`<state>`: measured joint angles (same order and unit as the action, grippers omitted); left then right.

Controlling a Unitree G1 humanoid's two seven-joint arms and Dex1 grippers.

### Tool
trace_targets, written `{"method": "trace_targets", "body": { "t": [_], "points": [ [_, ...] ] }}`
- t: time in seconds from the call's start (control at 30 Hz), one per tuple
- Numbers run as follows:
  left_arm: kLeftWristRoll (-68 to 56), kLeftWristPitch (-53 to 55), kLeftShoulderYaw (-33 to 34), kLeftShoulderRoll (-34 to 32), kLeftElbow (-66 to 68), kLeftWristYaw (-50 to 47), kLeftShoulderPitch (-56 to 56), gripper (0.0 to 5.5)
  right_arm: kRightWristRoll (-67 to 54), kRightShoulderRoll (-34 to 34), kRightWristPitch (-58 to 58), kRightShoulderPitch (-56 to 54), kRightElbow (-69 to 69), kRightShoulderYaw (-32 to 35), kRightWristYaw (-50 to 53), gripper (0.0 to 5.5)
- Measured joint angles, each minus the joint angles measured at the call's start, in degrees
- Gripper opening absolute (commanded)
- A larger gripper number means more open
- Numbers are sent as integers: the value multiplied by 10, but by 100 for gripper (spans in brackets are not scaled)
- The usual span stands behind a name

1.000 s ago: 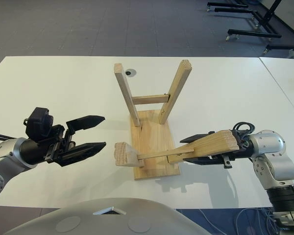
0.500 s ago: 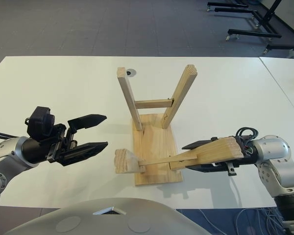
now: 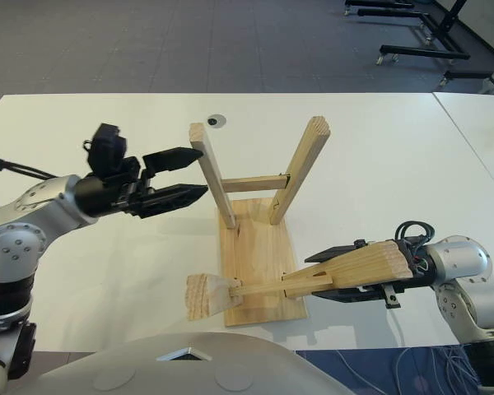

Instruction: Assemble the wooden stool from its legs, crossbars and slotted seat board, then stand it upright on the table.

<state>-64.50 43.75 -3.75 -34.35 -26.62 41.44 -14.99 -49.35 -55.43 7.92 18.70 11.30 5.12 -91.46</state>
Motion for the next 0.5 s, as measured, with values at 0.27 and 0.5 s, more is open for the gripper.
{"method": "trace_targets", "body": {
  "t": [0.27,0.5],
  "points": [
    [-19,62,-35,7,6,68,-46,435,11,25,-42,-18,5,22,0,205],
    [1,86,-73,37,34,85,-87,435,-4,34,-107,-42,24,63,1,205]
  ]
}}
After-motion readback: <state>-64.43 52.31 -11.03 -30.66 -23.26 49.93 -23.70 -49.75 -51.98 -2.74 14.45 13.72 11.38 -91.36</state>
